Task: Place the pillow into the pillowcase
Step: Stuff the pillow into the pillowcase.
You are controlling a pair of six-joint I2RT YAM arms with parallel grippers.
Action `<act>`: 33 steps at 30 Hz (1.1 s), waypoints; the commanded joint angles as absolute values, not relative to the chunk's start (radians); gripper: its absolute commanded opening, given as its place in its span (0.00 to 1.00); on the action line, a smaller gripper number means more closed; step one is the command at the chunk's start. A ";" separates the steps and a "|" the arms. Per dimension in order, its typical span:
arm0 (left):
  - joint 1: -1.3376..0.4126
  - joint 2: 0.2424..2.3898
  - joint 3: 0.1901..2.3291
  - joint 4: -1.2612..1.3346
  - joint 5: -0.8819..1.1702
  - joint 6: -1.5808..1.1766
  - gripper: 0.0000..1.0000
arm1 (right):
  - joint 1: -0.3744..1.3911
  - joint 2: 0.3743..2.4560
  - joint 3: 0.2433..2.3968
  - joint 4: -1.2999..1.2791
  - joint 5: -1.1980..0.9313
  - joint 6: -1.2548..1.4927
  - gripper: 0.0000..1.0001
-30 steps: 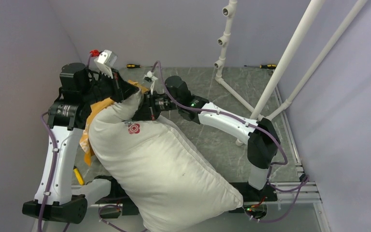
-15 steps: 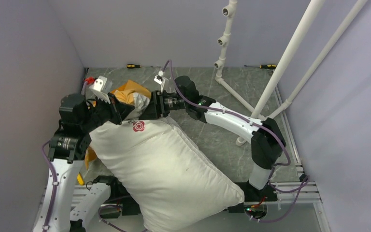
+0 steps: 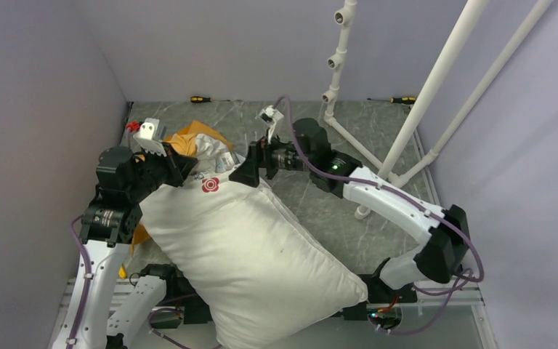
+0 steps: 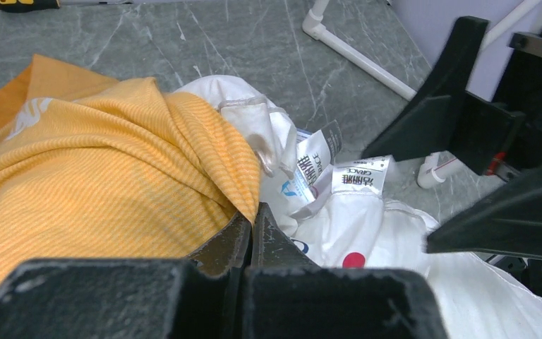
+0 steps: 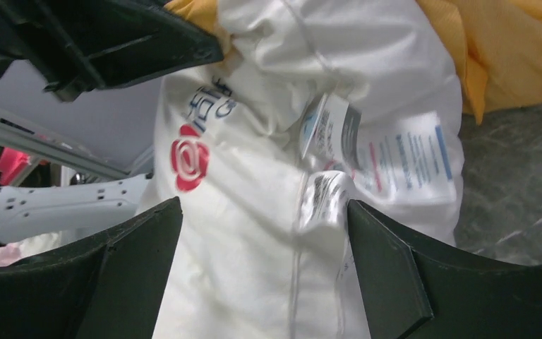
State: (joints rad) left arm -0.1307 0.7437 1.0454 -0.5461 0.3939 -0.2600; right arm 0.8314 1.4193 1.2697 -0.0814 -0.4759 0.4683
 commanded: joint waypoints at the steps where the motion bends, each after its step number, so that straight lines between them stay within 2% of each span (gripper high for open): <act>1: -0.141 0.738 1.078 -0.572 0.434 -0.281 0.00 | 0.840 1.532 1.388 -0.009 -0.503 0.380 0.89; 9: -0.141 0.730 1.090 -0.594 0.427 -0.278 0.00 | 0.867 1.693 1.586 0.050 -0.493 0.362 0.74; 15: -0.141 0.738 1.108 -0.608 0.418 -0.273 0.00 | 0.875 1.682 1.539 0.164 -0.499 0.380 0.79; 19: -0.141 0.761 1.128 -0.613 0.434 -0.269 0.00 | 0.889 1.695 1.515 0.243 -0.553 0.405 0.76; 21: -0.141 0.774 1.142 -0.620 0.443 -0.263 0.00 | 0.893 1.731 1.541 0.255 -0.598 0.427 0.65; 25: -0.142 0.788 1.164 -0.618 0.436 -0.251 0.00 | 0.902 1.808 1.583 0.265 -0.630 0.482 0.03; 26: -0.142 0.794 1.178 -0.625 0.425 -0.245 0.00 | 0.904 1.818 1.590 0.259 -0.628 0.488 0.00; 33: -0.142 0.862 1.353 -0.658 0.344 -0.210 0.00 | 0.927 1.799 1.545 0.256 -0.665 0.505 0.00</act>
